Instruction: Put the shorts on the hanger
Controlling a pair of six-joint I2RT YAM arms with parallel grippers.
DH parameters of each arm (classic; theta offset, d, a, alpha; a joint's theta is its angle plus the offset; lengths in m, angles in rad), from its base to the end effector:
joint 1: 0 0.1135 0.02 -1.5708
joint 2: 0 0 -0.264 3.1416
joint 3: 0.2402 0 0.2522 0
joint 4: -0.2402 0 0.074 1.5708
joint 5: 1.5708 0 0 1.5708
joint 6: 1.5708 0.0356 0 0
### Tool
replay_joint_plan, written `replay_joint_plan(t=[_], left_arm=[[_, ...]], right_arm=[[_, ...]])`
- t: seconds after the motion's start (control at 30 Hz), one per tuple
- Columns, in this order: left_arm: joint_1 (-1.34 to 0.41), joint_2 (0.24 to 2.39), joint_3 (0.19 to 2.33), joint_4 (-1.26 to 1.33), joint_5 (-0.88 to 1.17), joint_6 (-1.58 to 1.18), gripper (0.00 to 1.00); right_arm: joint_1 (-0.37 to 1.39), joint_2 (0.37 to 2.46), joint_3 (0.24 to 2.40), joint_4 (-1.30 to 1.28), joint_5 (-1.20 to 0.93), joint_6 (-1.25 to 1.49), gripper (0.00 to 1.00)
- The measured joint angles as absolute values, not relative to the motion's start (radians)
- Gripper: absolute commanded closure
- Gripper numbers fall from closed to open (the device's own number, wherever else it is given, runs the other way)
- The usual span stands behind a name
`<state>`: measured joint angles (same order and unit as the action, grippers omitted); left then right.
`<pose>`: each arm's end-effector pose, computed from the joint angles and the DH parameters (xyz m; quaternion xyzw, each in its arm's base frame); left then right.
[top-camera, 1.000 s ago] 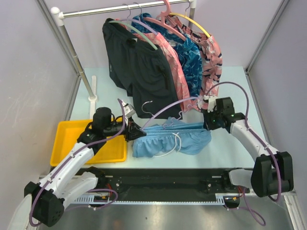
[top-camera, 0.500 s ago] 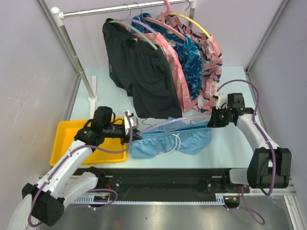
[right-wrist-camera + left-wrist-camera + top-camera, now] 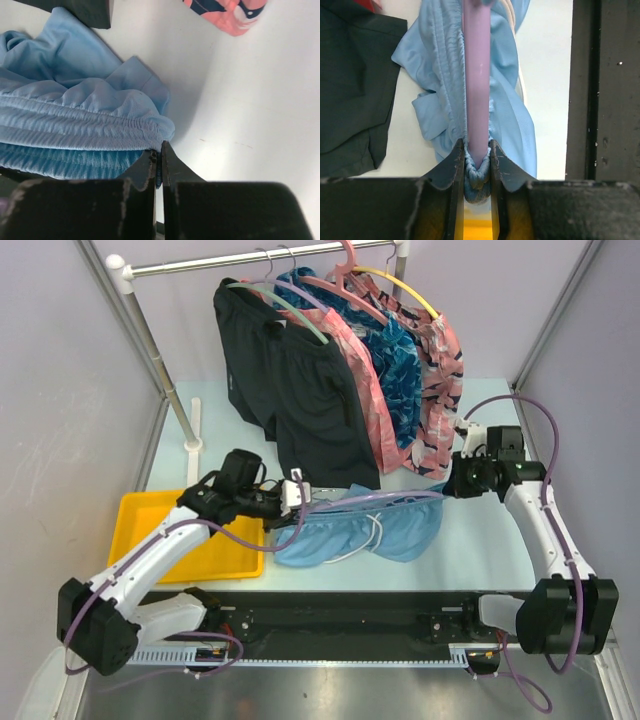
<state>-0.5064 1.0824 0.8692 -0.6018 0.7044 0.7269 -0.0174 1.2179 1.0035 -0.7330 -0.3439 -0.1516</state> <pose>0.1791 -0.1257 0.2799 0.6083 0.6381 -0.2806 0.3795 0.2438 0.0078 0.2804 -0.1152 0.9321 0.1368 0.3148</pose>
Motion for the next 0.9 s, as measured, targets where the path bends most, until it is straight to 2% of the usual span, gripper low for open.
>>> replay_joint_plan(t=[0.4, 0.67, 0.9], left_arm=[[-0.593, 1.274, 0.989, -0.589, 0.578, 0.712, 1.0], [-0.593, 1.154, 0.924, -0.561, 0.59, 0.741, 1.0], [-0.509, 1.076, 0.925, -0.521, 0.716, 0.636, 1.0]], right_arm=[[-0.003, 1.14, 1.037, -0.781, -0.236, -0.172, 1.0], [-0.005, 1.143, 1.037, -0.781, -0.232, -0.187, 1.0], [-0.024, 1.183, 1.026, -0.743, -0.279, -0.187, 1.0]])
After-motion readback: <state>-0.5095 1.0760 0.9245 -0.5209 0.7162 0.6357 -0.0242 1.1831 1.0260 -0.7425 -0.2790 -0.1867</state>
